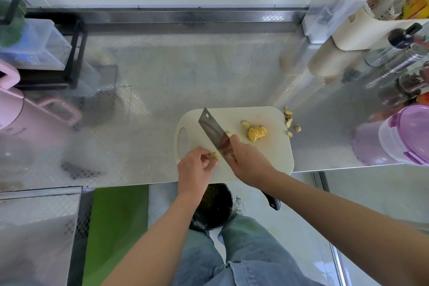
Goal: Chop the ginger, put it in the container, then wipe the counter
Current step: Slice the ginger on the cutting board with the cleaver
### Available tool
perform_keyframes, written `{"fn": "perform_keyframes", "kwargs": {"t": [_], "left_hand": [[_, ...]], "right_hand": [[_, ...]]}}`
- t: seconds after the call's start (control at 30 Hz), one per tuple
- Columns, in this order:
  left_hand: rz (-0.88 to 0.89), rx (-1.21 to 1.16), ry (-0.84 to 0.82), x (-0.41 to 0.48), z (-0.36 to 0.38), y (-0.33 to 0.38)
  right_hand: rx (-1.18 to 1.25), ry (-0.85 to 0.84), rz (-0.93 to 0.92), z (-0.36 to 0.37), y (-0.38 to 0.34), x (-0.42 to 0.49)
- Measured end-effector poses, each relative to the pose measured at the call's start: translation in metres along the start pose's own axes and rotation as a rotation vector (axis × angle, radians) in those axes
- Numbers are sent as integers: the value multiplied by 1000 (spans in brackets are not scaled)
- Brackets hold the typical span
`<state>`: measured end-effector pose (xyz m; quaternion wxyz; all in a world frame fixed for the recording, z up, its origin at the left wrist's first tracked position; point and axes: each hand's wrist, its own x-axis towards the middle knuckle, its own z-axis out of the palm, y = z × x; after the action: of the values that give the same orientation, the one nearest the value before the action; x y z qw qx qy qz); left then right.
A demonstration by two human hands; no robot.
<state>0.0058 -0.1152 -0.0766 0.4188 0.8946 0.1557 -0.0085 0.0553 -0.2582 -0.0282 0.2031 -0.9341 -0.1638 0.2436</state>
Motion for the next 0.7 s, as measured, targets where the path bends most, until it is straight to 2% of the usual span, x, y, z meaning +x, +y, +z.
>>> {"fn": "perform_keyframes", "kwargs": {"t": [0.3,0.7], "left_hand": [[38,58,31,-1,4,0],[16,72,-34,8,8,-4]], "right_hand": [[-45,-39,30,7,-8,-7],[-122,-105,54,5,-21,-5]]}}
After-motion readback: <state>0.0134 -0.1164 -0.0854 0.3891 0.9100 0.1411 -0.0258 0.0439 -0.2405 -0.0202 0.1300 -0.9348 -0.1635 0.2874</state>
